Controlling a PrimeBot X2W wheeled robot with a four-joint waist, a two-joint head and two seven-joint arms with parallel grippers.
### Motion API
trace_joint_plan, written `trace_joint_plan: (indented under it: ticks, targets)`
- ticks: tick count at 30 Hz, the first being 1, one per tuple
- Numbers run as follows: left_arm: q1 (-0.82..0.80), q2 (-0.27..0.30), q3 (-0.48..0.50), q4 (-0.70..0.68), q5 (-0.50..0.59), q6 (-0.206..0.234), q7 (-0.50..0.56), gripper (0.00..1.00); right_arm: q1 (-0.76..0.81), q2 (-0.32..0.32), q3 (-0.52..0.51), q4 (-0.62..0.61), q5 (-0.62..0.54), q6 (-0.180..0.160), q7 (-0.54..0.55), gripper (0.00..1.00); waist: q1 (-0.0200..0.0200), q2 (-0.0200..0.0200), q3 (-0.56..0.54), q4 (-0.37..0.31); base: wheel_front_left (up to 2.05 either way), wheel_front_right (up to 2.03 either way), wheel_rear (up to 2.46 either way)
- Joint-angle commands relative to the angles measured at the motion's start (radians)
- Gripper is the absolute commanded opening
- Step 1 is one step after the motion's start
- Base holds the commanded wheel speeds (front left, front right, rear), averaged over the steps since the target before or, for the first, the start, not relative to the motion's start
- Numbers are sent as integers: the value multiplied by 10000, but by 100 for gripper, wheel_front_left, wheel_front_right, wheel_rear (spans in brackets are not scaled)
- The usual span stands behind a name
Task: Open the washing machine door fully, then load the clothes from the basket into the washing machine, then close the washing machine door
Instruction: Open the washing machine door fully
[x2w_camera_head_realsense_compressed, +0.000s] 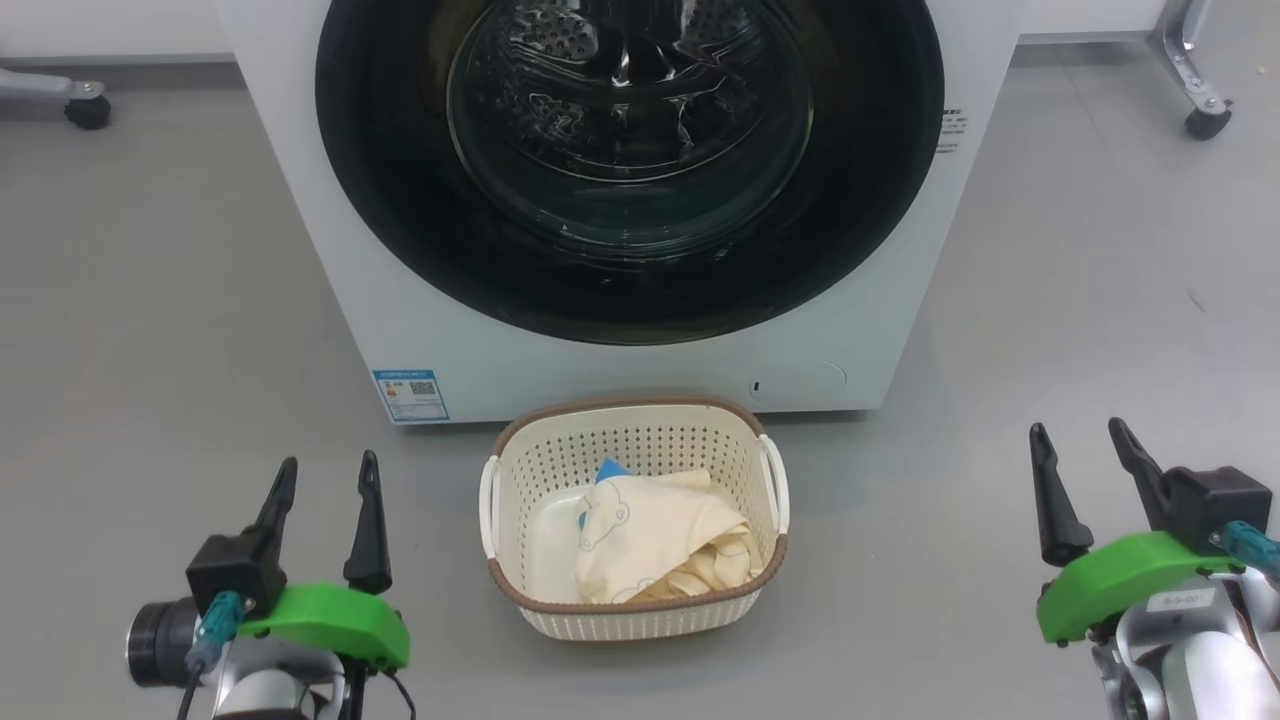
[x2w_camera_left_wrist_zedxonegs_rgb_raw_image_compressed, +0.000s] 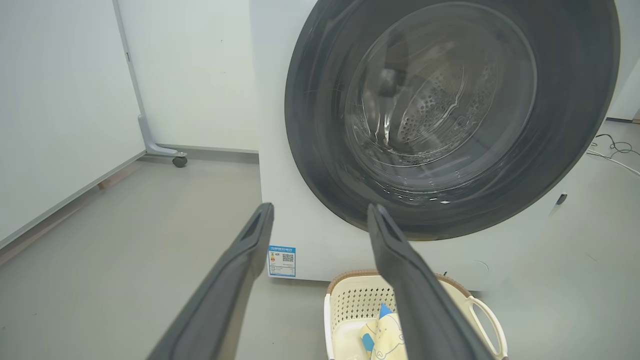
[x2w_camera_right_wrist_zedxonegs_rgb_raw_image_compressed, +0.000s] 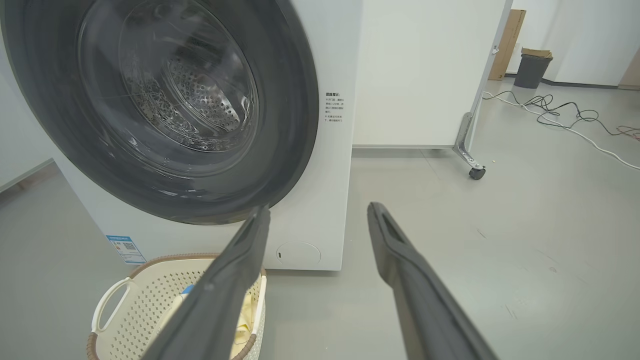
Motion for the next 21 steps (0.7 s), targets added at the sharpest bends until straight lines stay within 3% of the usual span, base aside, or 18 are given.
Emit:
trace_joint_plan:
  ticks: [1,21]
  targets:
    - [-549,271,329,-291,-58,45,-129,100,-351,-147,196,-331,62,-30,-68,100,0,0,26,-9,88,88,-176]
    - [-779,320,219,-401,-102,131,-136,100,-602,-147,-12,-359,11,-30,-128,100,0,0,466,-165,120,120,-240]
